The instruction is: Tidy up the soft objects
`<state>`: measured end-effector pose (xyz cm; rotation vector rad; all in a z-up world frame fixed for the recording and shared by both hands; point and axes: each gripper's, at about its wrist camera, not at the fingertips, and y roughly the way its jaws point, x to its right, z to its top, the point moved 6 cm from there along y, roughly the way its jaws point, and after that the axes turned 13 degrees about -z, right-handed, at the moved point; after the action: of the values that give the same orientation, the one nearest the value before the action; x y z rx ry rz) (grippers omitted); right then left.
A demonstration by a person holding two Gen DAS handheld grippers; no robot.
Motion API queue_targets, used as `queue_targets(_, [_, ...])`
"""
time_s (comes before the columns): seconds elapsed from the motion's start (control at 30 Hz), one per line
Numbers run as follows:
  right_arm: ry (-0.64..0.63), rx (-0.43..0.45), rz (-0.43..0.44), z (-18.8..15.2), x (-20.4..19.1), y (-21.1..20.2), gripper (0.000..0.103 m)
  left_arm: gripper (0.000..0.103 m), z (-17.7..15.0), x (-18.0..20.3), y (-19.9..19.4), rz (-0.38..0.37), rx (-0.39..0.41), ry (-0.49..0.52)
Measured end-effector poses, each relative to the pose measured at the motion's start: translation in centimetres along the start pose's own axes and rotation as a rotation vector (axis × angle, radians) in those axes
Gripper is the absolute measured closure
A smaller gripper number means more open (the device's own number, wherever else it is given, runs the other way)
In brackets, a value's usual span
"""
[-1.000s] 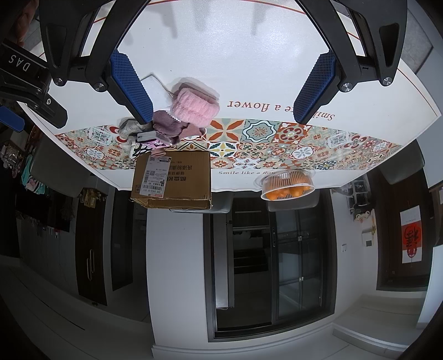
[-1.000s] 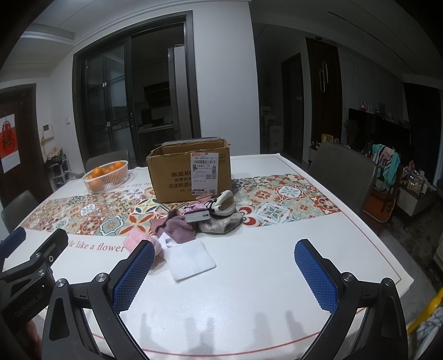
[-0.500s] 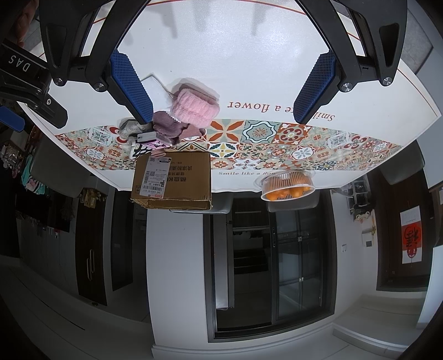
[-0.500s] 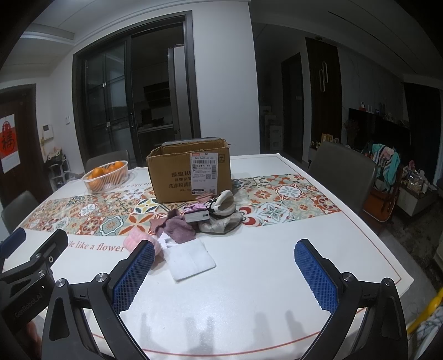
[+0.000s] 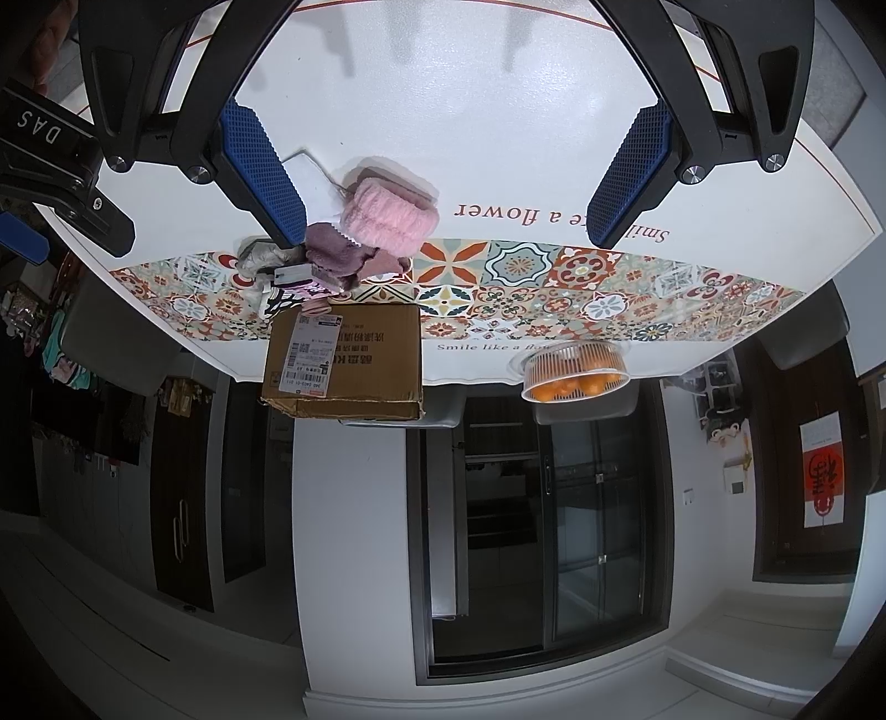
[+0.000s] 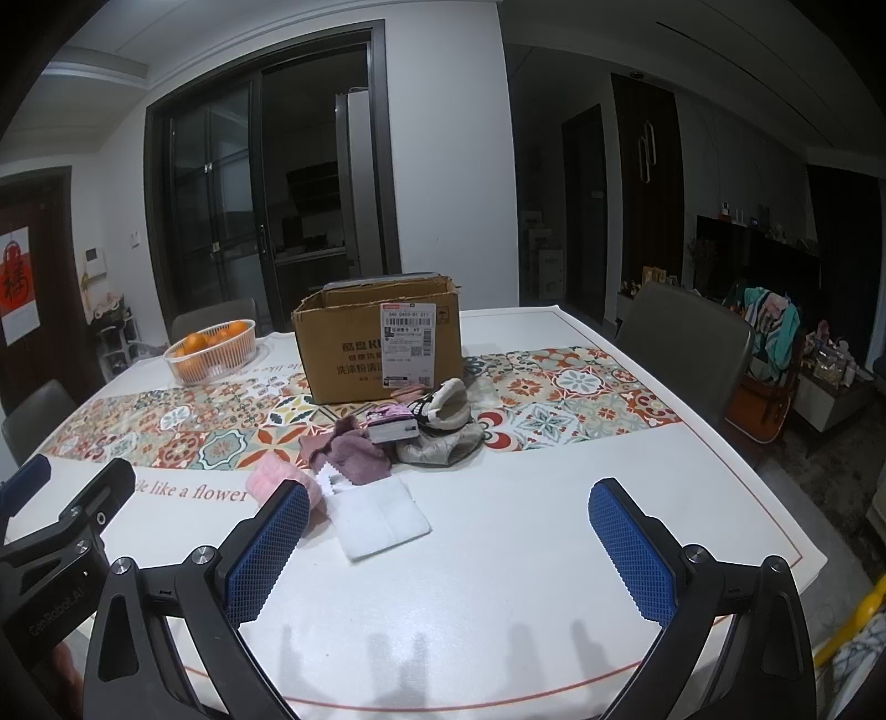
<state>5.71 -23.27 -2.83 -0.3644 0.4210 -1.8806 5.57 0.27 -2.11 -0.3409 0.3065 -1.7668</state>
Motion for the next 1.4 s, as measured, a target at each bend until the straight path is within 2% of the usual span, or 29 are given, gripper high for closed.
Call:
queue_targets(0.87, [-0.005, -0.021, -0.003, -0.6, 0.2, 0.7, 0.0, 0.0, -0.8, -0.2, 0.7, -0.007, -0.016, -0.007])
queue_targets(1.17, [-0.03, -0.058, -0.006, -1.1, -0.6, 2.2, 0.0, 0.0, -1.5, -0.8, 2.8, -0.018, -0.06, -0.001])
queue_targets(1.4, [-0.077, -0.129, 0.005, -2.1, -2.3, 5.3, 0.0, 0.001, -2.5, -1.4, 6.0, -0.047, -0.125, 0.029])
